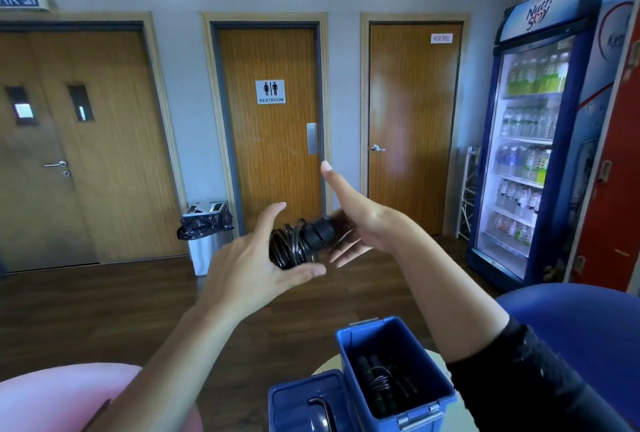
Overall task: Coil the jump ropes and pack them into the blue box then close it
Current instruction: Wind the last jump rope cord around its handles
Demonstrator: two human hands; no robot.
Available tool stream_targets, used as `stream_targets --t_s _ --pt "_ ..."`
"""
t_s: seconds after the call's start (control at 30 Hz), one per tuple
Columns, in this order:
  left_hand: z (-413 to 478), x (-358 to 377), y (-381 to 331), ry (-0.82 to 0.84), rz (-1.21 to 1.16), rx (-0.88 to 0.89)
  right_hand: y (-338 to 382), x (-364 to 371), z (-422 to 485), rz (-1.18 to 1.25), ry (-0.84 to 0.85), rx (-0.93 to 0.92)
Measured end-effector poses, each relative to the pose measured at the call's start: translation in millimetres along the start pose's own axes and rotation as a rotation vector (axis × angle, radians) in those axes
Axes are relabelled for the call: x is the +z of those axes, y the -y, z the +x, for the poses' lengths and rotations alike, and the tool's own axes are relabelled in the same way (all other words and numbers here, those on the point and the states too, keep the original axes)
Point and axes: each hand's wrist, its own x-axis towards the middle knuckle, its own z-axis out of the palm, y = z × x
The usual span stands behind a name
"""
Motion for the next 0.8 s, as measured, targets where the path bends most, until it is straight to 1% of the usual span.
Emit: stream_targets --t_s 0.03,0.1,0.17,0.23,0.3,0.37,0.4,0.47,0.53,0.6,0.63,0.67,0.7,0.77,0.8 --pt "-0.1 -2.2 -2.9 -0.001 0.093 0.037 2.5 0.4 1.6 -0.046 -0.009 0.020" --pt "0.4 -5.0 -8.3 0.015 0.203 0.091 4.2 8.1 5.0 -0.177 -0.058 0.016" --pt "2.1 -6.2 -10.7 0.025 0.290 0.121 -0.2 18.6 10.9 -0.255 -0.162 -0.032" --pt "3.5 -7.5 -9.6 0.033 0.348 0.104 -10.1 25.7 17.6 -0.234 -0.278 -0.130" --pt "3.9 -7.9 -7.6 0.055 0.372 0.071 -19.4 31.3 22.6 -0.158 -0.359 -0.269" --pt "5.1 -7.1 -6.0 0.079 0.357 0.061 -24.4 35.7 25.7 -0.057 -0.441 -0.393" --pt "6.1 -7.2 -5.6 0.083 0.347 0.065 -25.8 37.5 27.2 -0.029 -0.467 -0.425" --pt "7.8 -8.4 -6.1 0.087 0.346 0.081 -27.6 38.2 30.3 -0.074 -0.475 -0.422" --pt "8.6 -8.9 -6.0 0.104 0.349 0.082 -26.9 34.9 30.0 -0.143 -0.382 -0.334" --pt "8.4 -7.1 -4.6 0.113 0.354 0.078 -26.6 31.1 28.6 -0.037 -0.193 -0.183" --pt "8.6 -5.6 -4.3 0.116 0.361 0.083 -26.6 30.9 28.1 0.038 -0.126 -0.118" --pt "9.0 -4.0 -4.6 0.121 0.367 0.088 -27.2 32.2 28.3 0.084 -0.116 -0.098" --pt "9.5 -2.7 -5.5 0.130 0.363 0.092 -28.2 34.7 28.2 0.091 -0.165 -0.120" --pt "11.6 -1.2 -6.7 0.160 0.314 0.102 -33.8 40.1 30.1 0.087 -0.365 -0.220" --pt "13.6 -1.7 -5.9 0.190 0.253 0.100 -37.5 41.5 31.9 0.112 -0.453 -0.270"
